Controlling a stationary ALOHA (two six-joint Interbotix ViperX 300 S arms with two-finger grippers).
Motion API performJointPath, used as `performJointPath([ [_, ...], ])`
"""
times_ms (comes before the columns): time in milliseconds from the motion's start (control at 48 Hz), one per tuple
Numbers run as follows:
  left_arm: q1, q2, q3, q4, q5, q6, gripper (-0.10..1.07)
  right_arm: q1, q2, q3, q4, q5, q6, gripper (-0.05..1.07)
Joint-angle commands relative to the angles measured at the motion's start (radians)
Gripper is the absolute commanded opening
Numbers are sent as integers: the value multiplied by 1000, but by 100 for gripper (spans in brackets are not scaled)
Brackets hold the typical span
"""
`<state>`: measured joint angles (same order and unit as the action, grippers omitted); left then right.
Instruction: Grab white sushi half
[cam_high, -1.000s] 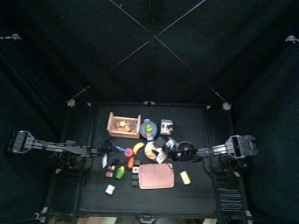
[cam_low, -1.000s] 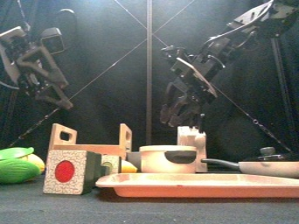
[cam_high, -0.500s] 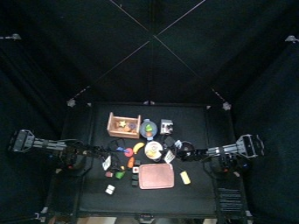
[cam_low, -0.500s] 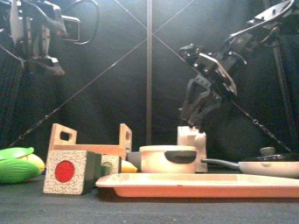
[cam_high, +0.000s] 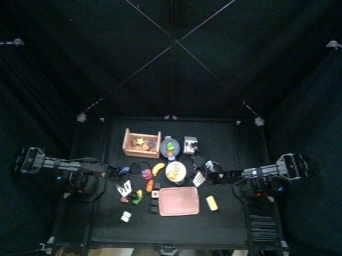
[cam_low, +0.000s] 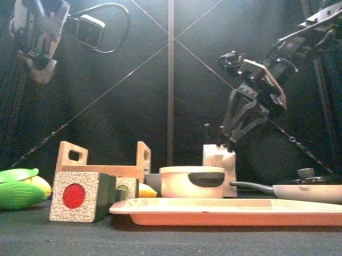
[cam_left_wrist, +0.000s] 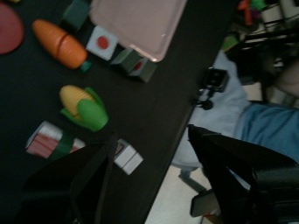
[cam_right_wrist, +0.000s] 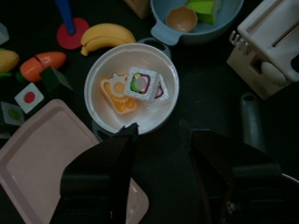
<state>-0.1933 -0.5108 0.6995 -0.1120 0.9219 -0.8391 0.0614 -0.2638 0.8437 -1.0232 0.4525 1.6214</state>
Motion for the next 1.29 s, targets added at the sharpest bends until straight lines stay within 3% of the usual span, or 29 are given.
performJointPath([
  [0, -117, 8, -37, 178, 43, -244, 98, 2, -12, -14, -2, -3, 0, 81],
  [83, -219, 23, -38, 296, 84, -460, 98, -2, -8, -12, -2, -3, 0, 81],
  [188, -319, 57, -43, 391, 117, -650, 98, -3, -3, -11, -2, -3, -2, 81],
  [229, -334, 71, -43, 411, 118, -683, 98, -3, -3, -11, -3, -3, -2, 81],
  [500, -394, 241, -110, 316, 135, -693, 99, -5, -2, 3, 6, -3, 0, 81],
  [729, -426, 364, -158, 278, 158, -721, 99, 8, 28, 29, 98, -3, 0, 81],
  [875, -456, 462, -178, 213, 161, -733, 99, 15, 34, 21, 103, -3, 0, 81],
  [1083, -469, 528, -218, 138, 152, -733, 99, 20, 35, 20, 103, -3, -2, 81],
  [1271, -469, 543, -210, 167, 143, -735, 99, 21, 35, 21, 103, -3, -2, 81],
])
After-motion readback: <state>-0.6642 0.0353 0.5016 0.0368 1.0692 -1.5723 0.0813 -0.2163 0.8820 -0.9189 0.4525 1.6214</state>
